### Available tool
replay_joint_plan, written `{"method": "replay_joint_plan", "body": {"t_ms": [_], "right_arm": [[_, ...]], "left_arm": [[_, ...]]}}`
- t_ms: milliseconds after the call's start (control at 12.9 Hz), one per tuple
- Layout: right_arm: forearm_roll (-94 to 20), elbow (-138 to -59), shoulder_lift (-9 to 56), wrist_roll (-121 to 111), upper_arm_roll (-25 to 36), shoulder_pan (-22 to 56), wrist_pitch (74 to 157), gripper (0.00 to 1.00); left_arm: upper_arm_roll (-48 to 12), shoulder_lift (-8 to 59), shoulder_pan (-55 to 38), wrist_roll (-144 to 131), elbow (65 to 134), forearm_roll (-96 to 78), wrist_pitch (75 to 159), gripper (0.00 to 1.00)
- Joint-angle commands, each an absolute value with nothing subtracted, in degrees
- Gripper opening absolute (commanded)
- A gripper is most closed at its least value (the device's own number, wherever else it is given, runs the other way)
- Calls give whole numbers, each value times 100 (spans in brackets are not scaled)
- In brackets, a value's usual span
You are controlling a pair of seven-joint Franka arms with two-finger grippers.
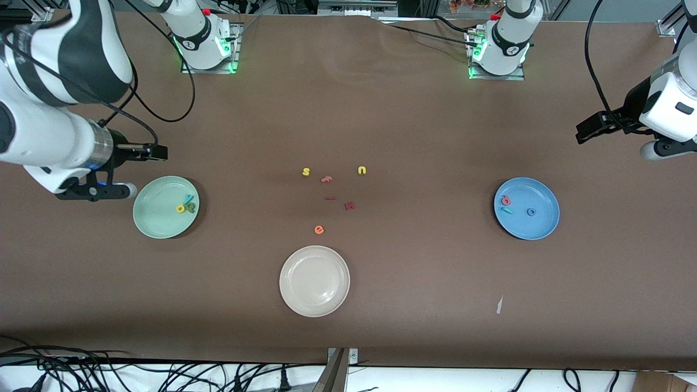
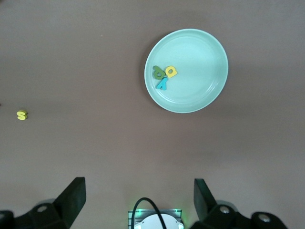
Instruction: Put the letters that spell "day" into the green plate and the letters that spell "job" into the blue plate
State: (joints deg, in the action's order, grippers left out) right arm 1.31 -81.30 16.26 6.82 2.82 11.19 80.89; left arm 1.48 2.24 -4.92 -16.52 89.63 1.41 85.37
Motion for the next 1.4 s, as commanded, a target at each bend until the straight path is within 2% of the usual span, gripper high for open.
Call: {"method": "replay_joint_plan", "body": {"t_ms": [0,233,775,1085,1318], "right_arm": [[-26,-8419,1161,519,281,967,8130,100],[-18,-8464,897,-332,281,871,8183,100],[-26,-8490,537,141,264,686,8104,100],[-18,-8726,317,167,-70,449,8051,100],[-9,-8763,316,193,-70,448,8042,100]], "left_arm": [[132,308,-510,-1705,8754,70,8385,100],[132,308,-519,-1696,8745,44,8385,100],[123,299,-519,-1696,8745,35,8385,100],[123,299,-492,-1705,8745,-44,8376,100],[132,299,-466,-1696,8745,-44,8385,100]]}}
